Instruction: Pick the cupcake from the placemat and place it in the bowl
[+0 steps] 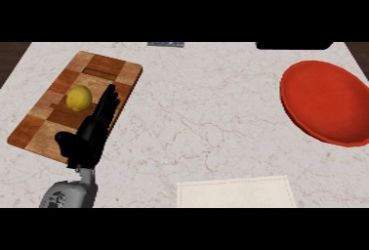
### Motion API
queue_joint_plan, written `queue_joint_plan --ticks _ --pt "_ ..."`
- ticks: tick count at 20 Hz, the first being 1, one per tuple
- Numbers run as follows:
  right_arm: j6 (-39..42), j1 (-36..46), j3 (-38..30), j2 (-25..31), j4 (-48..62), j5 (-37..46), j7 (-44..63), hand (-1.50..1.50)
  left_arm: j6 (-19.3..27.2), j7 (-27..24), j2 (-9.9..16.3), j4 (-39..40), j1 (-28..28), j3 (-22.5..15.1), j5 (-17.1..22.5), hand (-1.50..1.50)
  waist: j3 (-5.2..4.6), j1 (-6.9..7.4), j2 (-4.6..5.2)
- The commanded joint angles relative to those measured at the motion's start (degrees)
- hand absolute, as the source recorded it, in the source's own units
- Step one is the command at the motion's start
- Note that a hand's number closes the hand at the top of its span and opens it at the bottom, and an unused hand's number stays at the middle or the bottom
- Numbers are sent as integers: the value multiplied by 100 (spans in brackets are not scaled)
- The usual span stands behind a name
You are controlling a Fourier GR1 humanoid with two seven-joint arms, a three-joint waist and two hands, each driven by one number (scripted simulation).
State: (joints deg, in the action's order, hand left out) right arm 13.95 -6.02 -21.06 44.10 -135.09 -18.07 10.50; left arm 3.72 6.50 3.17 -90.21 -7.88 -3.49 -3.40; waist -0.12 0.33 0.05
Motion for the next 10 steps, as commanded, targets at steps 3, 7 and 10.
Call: queue_joint_plan --ticks 3,7,10 --pt "-225 1592 447 385 1048 -405 891 150 -29 -117 71 359 -278 195 -1 0 5 49 15" --pt "-86 1969 802 600 1923 936 432 150 119 -92 -188 146 -83 -100 -144 0 9 123 31" --pt "-233 1841 1138 537 2031 2046 62 150 -83 -12 11 80 -57 34 -1 0 12 117 35"
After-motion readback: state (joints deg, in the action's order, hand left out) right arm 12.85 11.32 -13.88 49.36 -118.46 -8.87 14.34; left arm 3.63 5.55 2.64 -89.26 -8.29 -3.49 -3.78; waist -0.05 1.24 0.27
